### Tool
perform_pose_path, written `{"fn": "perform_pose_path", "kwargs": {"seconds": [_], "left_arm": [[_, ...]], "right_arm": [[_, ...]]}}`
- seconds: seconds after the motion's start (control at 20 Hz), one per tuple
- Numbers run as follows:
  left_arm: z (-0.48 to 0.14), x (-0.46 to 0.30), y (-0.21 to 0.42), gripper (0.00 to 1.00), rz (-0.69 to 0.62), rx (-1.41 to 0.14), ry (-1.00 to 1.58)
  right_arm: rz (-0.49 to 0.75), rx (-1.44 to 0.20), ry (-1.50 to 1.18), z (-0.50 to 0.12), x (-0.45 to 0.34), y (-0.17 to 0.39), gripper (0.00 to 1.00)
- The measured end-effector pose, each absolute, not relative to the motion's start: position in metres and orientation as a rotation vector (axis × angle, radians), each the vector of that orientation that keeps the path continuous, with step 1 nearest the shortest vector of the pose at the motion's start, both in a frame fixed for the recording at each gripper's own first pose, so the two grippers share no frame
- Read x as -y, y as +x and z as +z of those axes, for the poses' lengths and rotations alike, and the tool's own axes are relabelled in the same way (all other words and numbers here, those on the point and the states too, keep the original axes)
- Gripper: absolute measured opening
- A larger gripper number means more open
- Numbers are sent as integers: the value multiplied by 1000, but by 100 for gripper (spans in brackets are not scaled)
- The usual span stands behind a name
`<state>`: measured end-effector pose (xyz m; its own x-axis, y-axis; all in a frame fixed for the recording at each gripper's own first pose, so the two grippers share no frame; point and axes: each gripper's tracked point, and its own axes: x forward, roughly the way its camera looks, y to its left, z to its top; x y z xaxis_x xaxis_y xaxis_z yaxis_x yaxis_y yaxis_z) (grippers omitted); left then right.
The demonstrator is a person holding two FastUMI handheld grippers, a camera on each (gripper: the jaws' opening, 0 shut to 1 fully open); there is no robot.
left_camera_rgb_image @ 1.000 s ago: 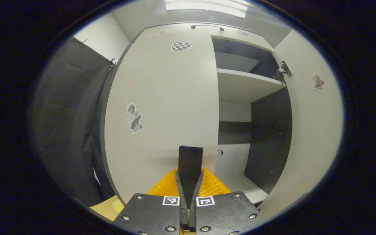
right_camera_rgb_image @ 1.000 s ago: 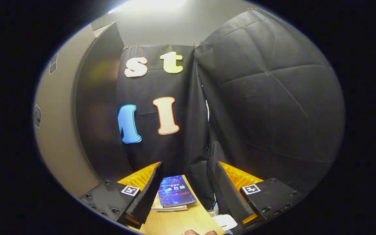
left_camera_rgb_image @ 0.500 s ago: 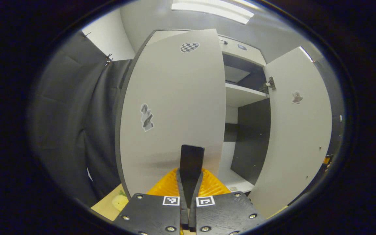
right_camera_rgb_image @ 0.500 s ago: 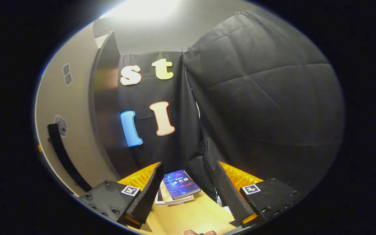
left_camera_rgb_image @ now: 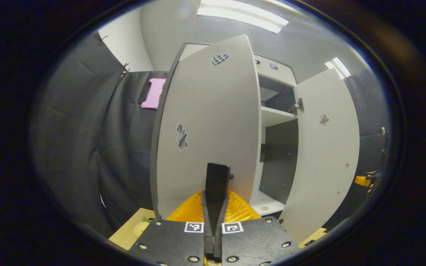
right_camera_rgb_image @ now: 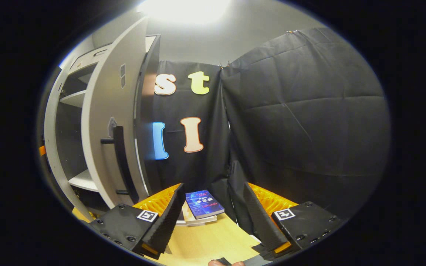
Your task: Open the right door of the double-door shoe cabinet with the right hand, and open the left door with the left hand.
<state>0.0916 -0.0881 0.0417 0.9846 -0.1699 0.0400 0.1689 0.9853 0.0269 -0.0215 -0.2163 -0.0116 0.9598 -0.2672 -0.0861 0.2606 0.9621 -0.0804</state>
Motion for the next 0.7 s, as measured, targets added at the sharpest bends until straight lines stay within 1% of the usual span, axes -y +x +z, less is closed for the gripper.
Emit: {"fn": "perform_pose_path", "kwargs": {"seconds": [0.1, 0.15, 0.25, 0.3, 0.35, 0.55, 0.7], "left_arm": [[47, 75, 80, 3, -160, 39, 3], [51, 69, 75, 3, -152, 37, 2], [57, 57, 69, 3, -129, 42, 13], [57, 50, 67, 2, -116, 43, 18], [58, 44, 65, 2, -111, 42, 28], [59, 21, 58, 2, -156, 35, 25], [61, -1, 55, 2, -162, 36, 15]], "right_arm": [[-270, -93, -71, -12, 210, -29, 98], [-273, -95, -73, -14, 208, -33, 92], [-272, -113, -58, -20, 200, -39, 100], [-271, -119, -50, -22, 198, -41, 98], [-271, -115, -46, -20, 195, -43, 98], [-273, -107, -53, -19, 185, -50, 98], [-282, -125, -35, -23, 184, -60, 98]]}}
